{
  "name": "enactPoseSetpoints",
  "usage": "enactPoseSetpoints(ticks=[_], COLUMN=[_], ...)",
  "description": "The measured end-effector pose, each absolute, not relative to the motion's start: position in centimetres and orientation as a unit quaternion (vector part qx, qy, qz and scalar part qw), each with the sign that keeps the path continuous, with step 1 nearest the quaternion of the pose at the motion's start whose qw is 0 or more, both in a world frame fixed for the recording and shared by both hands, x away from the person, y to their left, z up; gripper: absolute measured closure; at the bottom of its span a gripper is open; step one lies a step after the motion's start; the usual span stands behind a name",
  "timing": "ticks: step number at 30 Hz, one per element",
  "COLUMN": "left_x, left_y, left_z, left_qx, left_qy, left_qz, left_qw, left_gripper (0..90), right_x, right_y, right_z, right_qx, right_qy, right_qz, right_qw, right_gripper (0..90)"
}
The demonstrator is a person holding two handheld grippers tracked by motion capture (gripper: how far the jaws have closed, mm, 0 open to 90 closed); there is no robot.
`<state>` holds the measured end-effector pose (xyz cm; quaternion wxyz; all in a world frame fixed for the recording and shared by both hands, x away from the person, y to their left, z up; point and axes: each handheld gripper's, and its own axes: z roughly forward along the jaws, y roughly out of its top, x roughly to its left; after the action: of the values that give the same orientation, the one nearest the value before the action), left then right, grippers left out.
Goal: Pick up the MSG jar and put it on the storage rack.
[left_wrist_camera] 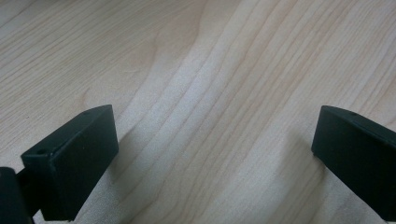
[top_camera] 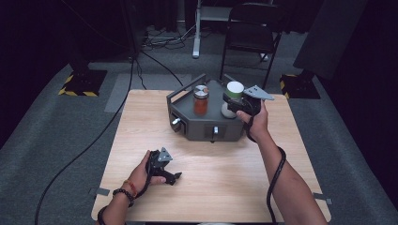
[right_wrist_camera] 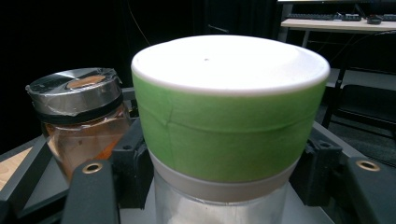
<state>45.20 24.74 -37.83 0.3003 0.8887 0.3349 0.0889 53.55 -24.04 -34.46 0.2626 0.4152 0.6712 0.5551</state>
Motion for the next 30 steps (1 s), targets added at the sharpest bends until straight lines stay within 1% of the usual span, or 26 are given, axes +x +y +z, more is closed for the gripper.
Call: enactPoseSetpoints(ticks=[2,5,12,19,21,30], left_x=[45.2,45.2,45.2,45.2,45.2,45.2], left_y=[24.7,24.7,24.7,24.7,24.7,24.7], left_z=[-37.8,-37.8,-37.8,-37.8,-37.8,-37.8], left_qx=[0.889,0.889,0.889,0.889,0.889,0.889], left_qy=[0.335,0.335,0.335,0.335,0.335,0.335], left_qz=[0.089,0.089,0.089,0.089,0.089,0.089], left_qw=[0.3,0.3,0.3,0.3,0.3,0.3], left_gripper=[0.2,0.2,0.2,0.1,0.2,0.1], right_x=[53.6,53.6,53.7,53.8,53.8,53.3], right_y=[-24.0,-23.9,-23.8,-24.1,-24.3,-24.3], right_z=[-34.4,-34.3,-34.0,-33.7,-33.6,-33.2], right_qx=[0.418,0.421,0.425,0.422,0.416,0.397], right_qy=[0.67,0.671,0.675,0.685,0.689,0.699], right_qz=[0.555,0.551,0.542,0.531,0.53,0.525], right_qw=[0.261,0.262,0.265,0.266,0.266,0.279], right_gripper=[33.1,28.9,23.9,14.3,8.0,6.2])
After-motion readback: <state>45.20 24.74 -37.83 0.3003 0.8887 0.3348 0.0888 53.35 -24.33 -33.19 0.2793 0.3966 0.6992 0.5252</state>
